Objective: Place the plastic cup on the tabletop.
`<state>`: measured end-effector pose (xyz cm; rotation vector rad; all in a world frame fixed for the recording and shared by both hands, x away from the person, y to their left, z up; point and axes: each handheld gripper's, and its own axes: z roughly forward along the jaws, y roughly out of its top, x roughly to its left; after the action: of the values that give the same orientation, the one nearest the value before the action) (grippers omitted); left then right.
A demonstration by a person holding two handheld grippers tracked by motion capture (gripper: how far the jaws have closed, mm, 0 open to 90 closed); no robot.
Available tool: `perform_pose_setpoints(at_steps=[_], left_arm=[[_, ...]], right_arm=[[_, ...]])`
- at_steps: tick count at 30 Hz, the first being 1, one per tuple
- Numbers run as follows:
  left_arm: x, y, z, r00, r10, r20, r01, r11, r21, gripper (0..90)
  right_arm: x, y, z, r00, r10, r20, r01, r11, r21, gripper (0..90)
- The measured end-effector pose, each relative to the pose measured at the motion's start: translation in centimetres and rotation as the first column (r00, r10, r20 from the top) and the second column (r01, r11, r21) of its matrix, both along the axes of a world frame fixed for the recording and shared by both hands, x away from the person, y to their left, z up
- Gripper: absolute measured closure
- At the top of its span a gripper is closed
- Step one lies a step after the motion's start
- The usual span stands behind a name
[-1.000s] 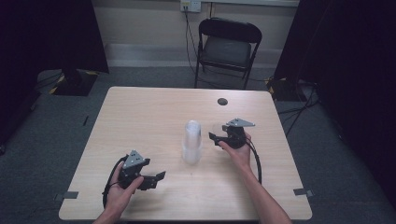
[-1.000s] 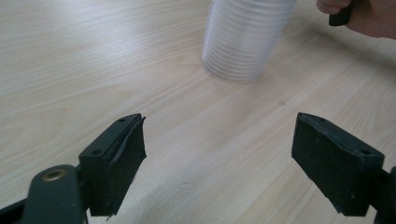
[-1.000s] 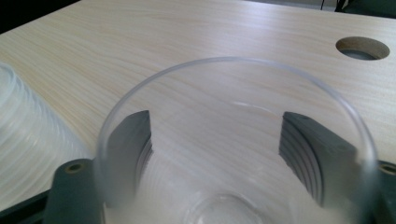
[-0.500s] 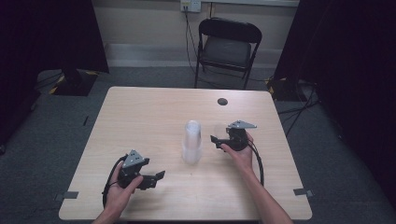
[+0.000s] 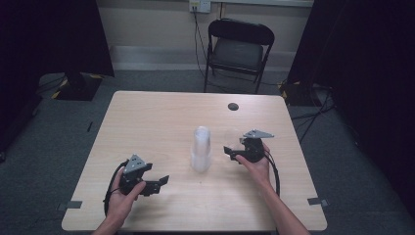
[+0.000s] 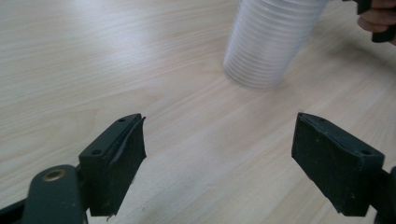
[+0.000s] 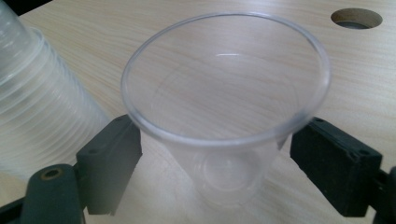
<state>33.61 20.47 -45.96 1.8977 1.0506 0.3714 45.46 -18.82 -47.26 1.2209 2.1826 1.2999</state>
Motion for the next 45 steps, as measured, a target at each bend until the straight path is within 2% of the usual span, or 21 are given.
perform_pose_setpoints(at_steps=[7,8,9,10,14,19,23,30,38,41,43,45], left_arm=[[0.2,0.5,0.1,0.9997,0.022,0.01,-0.022,0.9997,0.006,17.2],[0.1,0.5,0.3,0.9996,0.013,0.026,-0.014,0.9992,0.039,17.2],[0.1,0.5,0.3,0.9996,0.009,0.026,-0.01,0.999,0.042,16.9],[0.1,0.4,0.3,0.9998,0.008,0.019,-0.009,0.9995,0.031,16.6],[0.2,0.6,0.2,0.9997,0.014,0.018,-0.014,0.9992,0.036,16.6],[0.2,0.8,0.1,0.9995,0.031,0.004,-0.031,0.9994,0.018,16.9],[0.2,0.8,0.0,0.9995,0.033,0.0,-0.033,0.9992,0.022,16.9],[0.2,0.6,0.0,0.9996,0.03,-0.005,-0.029,0.9992,0.028,16.9],[-0.2,0.3,-0.2,0.9998,0.014,-0.014,-0.013,0.9992,0.037,16.9],[-0.4,0.2,-0.1,0.9999,0.01,-0.014,-0.009,0.9994,0.032,16.9],[-0.4,-0.1,-0.1,0.9998,0.009,-0.015,-0.008,0.9997,0.025,16.9],[-0.5,-0.2,-0.1,0.9999,-0.003,-0.013,0.003,0.9993,0.037,16.9]], right_arm=[[-1.1,-0.6,0.8,1.0,0.002,-0.005,-0.002,1.0,0.0,15.2],[-1.2,-0.7,0.8,1.0,0.004,-0.007,-0.004,1.0,-0.005,15.2],[-1.4,-0.8,0.9,0.9999,0.007,-0.011,-0.007,1.0,-0.005,15.2],[-1.6,-1.0,1.0,0.9999,0.008,-0.008,-0.008,1.0,-0.007,15.2],[-2.5,-1.7,1.5,1.0,0.005,-0.006,-0.005,1.0,-0.007,15.6],[-4.0,-2.9,1.8,1.0,-0.001,-0.007,0.001,1.0,0.0,15.6],[-5.4,-4.1,2.6,0.9999,-0.005,0.012,0.005,1.0,-0.001,15.6],[-7.8,-5.5,3.3,0.9999,-0.009,0.012,0.009,1.0,0.016,15.7],[-10.2,-6.5,3.5,0.9996,-0.027,0.002,0.027,0.999,0.028,16.1],[-10.9,-6.9,3.4,0.999,-0.045,-0.009,0.045,0.999,0.005,16.4],[-11.3,-7.2,3.2,0.9987,-0.045,-0.023,0.046,0.999,0.006,16.4],[-11.8,-7.7,2.9,0.998,-0.056,-0.029,0.056,0.998,0.0,16.4]])
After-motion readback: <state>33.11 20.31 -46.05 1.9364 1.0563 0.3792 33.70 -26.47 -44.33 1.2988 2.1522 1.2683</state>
